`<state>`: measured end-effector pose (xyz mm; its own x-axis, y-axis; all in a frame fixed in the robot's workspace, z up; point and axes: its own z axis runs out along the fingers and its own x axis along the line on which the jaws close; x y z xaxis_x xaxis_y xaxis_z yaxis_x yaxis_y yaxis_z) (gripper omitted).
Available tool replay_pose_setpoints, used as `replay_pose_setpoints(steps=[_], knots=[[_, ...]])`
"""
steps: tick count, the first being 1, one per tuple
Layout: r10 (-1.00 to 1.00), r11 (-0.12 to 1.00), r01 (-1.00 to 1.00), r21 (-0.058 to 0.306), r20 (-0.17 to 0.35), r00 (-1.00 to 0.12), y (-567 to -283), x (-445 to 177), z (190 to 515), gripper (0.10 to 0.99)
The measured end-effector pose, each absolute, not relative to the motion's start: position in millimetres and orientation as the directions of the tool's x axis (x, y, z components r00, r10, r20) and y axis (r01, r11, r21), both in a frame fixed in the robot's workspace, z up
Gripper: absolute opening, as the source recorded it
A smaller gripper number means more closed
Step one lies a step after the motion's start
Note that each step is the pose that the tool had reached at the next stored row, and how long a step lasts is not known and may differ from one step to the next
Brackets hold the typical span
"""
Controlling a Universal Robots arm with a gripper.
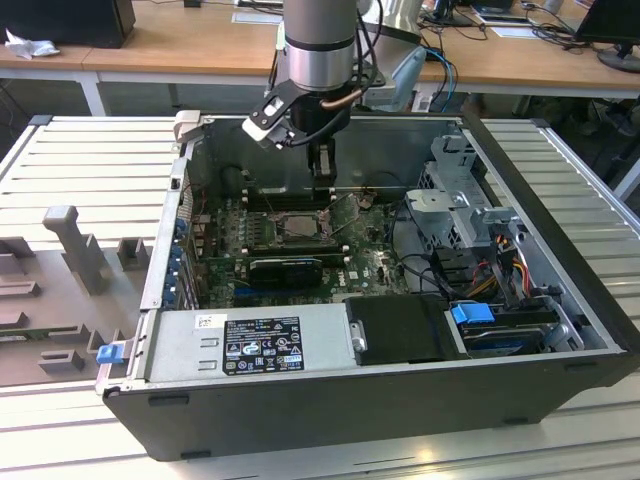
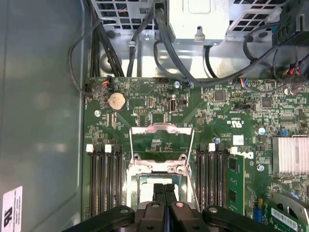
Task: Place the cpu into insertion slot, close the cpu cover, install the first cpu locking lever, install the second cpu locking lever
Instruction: 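Close the cpu cover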
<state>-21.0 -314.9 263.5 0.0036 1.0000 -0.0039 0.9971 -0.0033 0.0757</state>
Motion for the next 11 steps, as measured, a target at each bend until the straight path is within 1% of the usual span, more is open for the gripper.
replay_pose_setpoints(steps=[11], knots=[[1.0, -0.003, 0.997, 0.074, -0.004, 0.004, -315, -5, 264, 0.106]])
